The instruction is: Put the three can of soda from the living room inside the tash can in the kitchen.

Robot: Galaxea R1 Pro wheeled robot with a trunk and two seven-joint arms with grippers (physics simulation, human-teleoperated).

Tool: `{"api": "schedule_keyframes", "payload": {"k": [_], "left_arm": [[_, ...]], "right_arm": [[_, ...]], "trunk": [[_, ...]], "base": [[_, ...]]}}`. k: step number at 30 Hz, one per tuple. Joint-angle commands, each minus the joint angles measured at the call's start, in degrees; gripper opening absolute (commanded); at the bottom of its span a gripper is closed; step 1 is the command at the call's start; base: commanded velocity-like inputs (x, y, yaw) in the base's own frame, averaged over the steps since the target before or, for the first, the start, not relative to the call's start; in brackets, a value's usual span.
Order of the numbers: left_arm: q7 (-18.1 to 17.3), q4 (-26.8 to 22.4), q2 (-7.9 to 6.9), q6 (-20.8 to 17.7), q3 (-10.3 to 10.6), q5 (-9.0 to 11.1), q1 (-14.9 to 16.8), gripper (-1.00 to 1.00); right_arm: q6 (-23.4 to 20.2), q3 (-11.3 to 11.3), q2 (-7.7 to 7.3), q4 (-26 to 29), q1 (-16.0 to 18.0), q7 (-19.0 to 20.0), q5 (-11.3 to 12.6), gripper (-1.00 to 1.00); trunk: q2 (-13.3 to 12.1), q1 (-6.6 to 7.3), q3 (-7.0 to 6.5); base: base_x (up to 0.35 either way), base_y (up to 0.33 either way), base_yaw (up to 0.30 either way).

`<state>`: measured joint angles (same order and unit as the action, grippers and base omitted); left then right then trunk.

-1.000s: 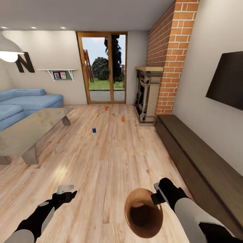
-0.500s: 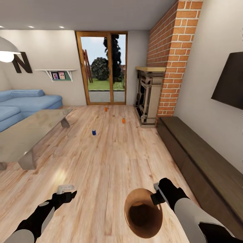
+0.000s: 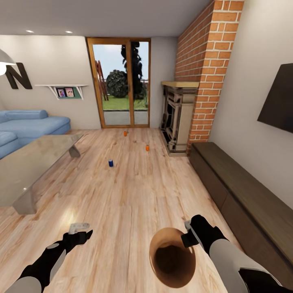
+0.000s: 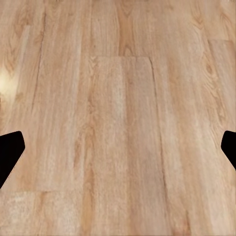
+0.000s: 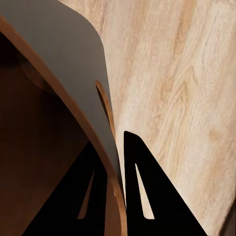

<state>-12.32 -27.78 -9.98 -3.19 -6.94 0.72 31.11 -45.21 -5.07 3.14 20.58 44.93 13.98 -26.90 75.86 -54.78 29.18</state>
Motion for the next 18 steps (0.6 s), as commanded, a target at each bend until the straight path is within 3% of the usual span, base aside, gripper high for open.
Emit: {"api": "schedule_keyframes", "payload": {"k": [1, 18], "left_arm": [[0.01, 0.0, 0.01, 0.01, 0.0, 0.0, 0.0, 1.0], [0.02, 0.0, 0.04, 0.01, 0.0, -0.05, 0.0, 1.0]], "right_arm": [[-0.14, -0.25, 0.09, 0.01, 0.01, 0.26, 1.32, -1.0], [-0.14, -0.2, 0.37, 0.07, -0.45, 0.22, 1.23, -1.0]], "trunk": [[0.0, 0.0, -0.01], [0.0, 0.0, -0.83]], "base": [[0.226, 0.091, -0.001], [0.221, 0.09, 0.0]]}}
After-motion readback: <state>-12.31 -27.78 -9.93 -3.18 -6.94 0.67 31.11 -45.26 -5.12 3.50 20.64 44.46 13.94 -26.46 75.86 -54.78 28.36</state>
